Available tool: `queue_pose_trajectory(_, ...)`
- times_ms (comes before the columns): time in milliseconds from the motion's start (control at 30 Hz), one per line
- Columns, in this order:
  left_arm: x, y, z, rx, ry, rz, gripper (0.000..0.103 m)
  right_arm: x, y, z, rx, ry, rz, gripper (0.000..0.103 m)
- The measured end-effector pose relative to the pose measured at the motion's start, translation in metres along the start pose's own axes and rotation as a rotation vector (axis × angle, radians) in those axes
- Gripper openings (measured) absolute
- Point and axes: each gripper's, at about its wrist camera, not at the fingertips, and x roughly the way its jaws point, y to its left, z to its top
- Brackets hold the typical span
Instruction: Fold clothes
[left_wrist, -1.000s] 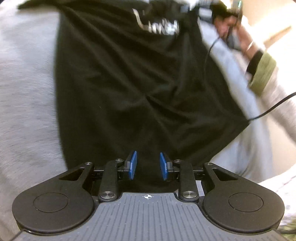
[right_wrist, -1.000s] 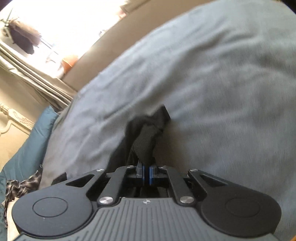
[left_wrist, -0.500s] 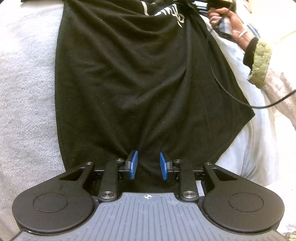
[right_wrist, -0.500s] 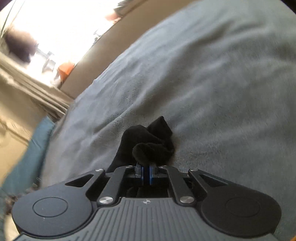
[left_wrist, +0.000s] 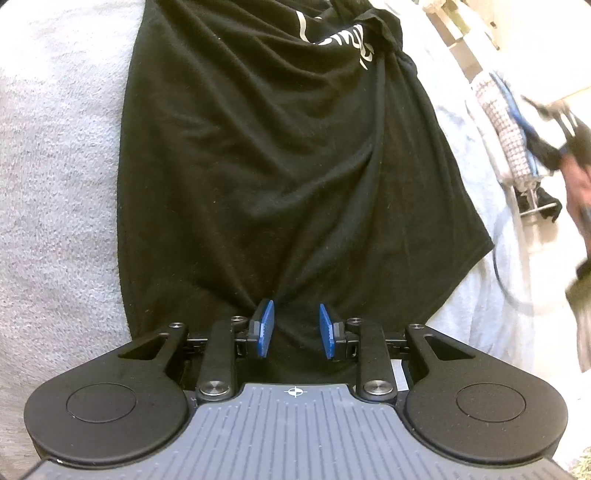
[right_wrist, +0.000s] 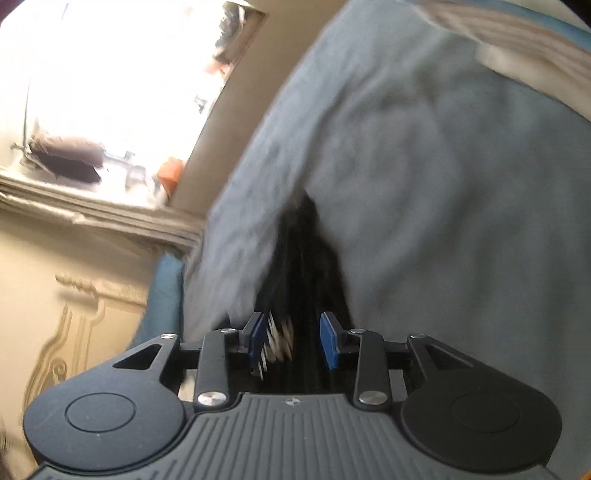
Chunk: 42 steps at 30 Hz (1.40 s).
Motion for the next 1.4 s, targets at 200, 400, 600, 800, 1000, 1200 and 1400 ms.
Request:
queue_pose_trajectory(200,-0.001,0.000,-0.002,-0.017,-0.017,-0.008,0.027,-0.009,-0.025,-0.074,-0.075,0.103,-0.279,0.035)
queue_pose_trajectory(400,-0.003,0.001,-0.008,-0.038,-0.032,0.006,0.027,0.014,-0.034,-0.112,-0.202,0.134,-0.430,0.029)
queue_pose_trajectory(600,-0.003,-0.002,-0.010,-0.029,-0.037,0.027,0.027,0.001,-0.026,-0.126,-0.247,0.057,-0.456,0.003)
queue_pose_trajectory(800,-0.003,-0.002,-0.013,-0.032,-0.047,0.026,0.027,-0.014,-0.047,-0.136,-0.175,0.039,-0.473,0.004)
queue_pose_trajectory(1000,-0.006,-0.002,-0.015,-0.041,-0.061,0.029,0.027,-0.020,-0.025,-0.141,-0.221,-0.058,-0.512,0.007)
queue_pose_trajectory(1200,-0.005,-0.011,-0.022,-0.007,-0.089,0.075,0.027,-0.017,0.040,-0.149,-0.446,-0.106,-0.450,0.015)
queue_pose_trajectory(1400,-0.010,-0.020,-0.028,0.023,-0.116,0.081,0.029,0.016,0.099,-0.162,-0.599,-0.028,-0.291,0.019)
